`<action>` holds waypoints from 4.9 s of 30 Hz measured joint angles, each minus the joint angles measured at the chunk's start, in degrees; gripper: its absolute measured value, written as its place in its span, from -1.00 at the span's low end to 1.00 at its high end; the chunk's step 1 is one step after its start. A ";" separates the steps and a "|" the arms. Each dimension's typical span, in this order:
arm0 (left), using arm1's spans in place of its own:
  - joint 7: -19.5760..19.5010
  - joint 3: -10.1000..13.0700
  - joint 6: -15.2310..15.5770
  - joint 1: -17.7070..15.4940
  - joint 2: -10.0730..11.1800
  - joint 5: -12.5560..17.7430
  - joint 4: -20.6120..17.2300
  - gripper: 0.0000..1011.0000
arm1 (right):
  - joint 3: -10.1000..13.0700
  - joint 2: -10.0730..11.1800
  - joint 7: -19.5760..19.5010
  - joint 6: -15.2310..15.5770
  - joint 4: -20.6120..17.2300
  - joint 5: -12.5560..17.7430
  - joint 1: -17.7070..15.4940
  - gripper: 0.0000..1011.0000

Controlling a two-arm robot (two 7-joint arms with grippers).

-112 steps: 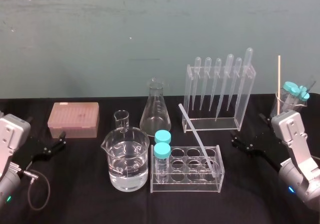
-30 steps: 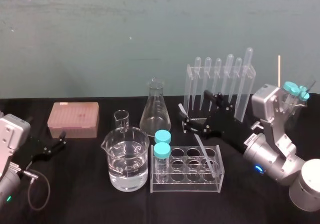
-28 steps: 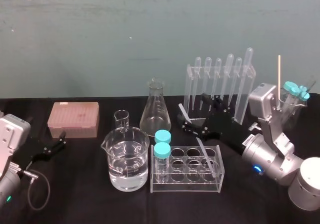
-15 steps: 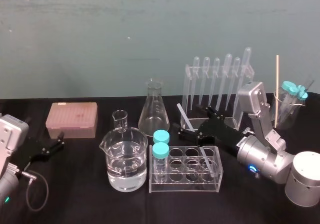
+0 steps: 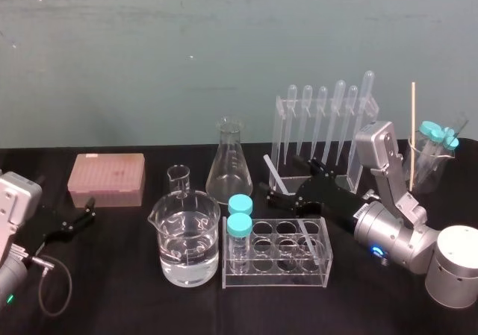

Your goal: Pick up the stirring rod with one hand, then place it down.

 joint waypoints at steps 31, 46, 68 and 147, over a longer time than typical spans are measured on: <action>0.00 0.00 0.00 0.00 0.00 0.00 0.00 0.98 | -0.12 0.11 0.00 0.00 -0.10 0.00 0.00 -0.73; 0.00 0.00 0.00 0.00 0.00 0.00 0.00 0.98 | 4.22 -2.18 1.65 -3.45 -0.52 3.51 -1.55 -0.86; 0.00 0.00 0.00 0.00 0.00 0.00 0.00 0.98 | 11.13 -5.26 5.87 -23.72 -0.01 0.77 -1.30 -0.86; 0.00 0.00 0.00 0.00 0.00 0.00 0.00 0.98 | 11.93 -5.46 6.12 -23.42 2.14 -0.06 -2.23 -0.86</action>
